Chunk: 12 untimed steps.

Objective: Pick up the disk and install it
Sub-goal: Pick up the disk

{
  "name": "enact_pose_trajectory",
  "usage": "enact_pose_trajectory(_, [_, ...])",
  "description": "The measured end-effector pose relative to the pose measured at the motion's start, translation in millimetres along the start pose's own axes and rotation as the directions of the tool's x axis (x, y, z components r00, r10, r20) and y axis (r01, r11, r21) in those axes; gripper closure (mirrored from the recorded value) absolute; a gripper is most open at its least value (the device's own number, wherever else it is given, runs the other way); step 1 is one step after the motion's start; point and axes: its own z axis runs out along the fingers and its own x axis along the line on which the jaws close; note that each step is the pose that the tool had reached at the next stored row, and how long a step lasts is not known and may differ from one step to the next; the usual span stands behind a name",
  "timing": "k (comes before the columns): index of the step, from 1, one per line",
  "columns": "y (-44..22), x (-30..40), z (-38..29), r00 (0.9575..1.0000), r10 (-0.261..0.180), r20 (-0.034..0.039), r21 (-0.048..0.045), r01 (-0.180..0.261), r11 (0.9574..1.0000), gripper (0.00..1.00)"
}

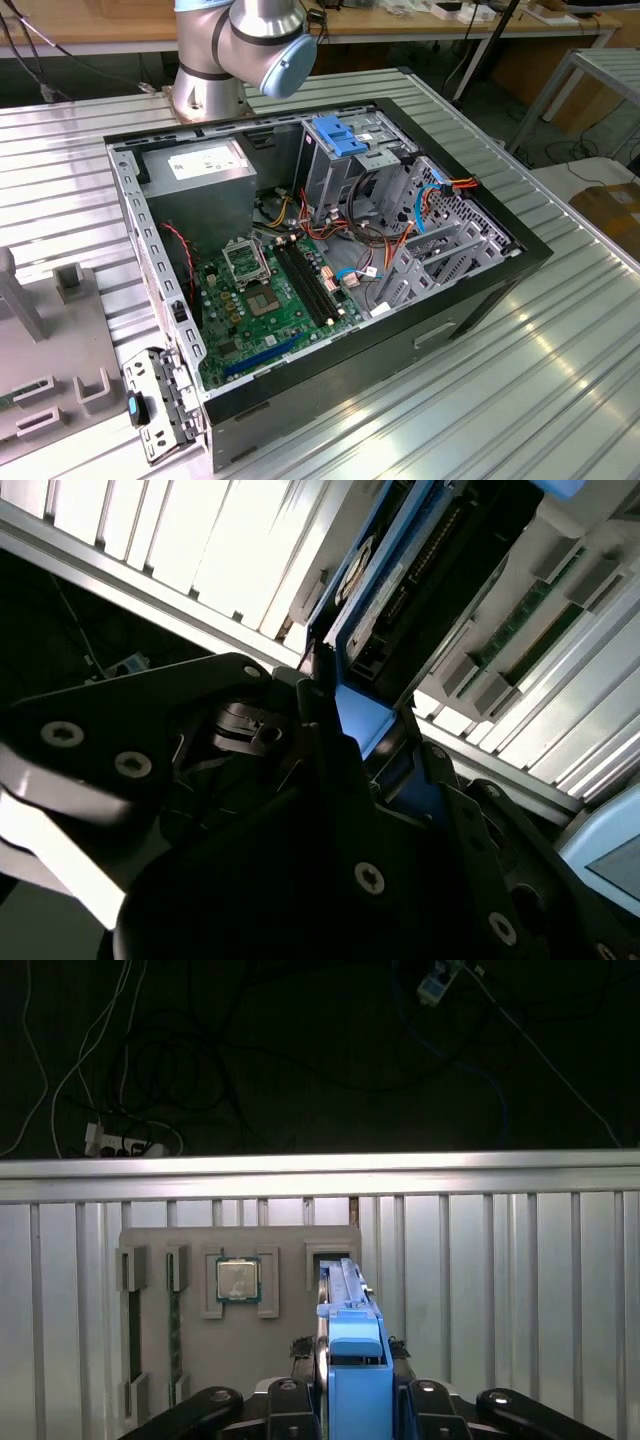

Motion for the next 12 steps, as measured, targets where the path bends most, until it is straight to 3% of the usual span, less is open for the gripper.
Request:
enact_pose_trajectory(2, [0.0, 0.0, -0.1, 1.0, 0.0, 0.0, -0.0001, 0.0, 1.0, 0.63])
enact_pose_trajectory(4, [0.1, -0.4, -20.6, 1.0, 0.0, -0.0001, 0.0005, 0.0, 1.0, 0.63])
enact_pose_trajectory(6, [0.1, -0.5, -29.0, 1.0, -0.001, -0.0001, 0.0004, 0.001, 1.0, 0.63])
enact_pose_trajectory(12, [0.1, -0.5, -29.6, 1.0, -0.001, 0.0009, 0.0004, 0.001, 1.0, 0.63])
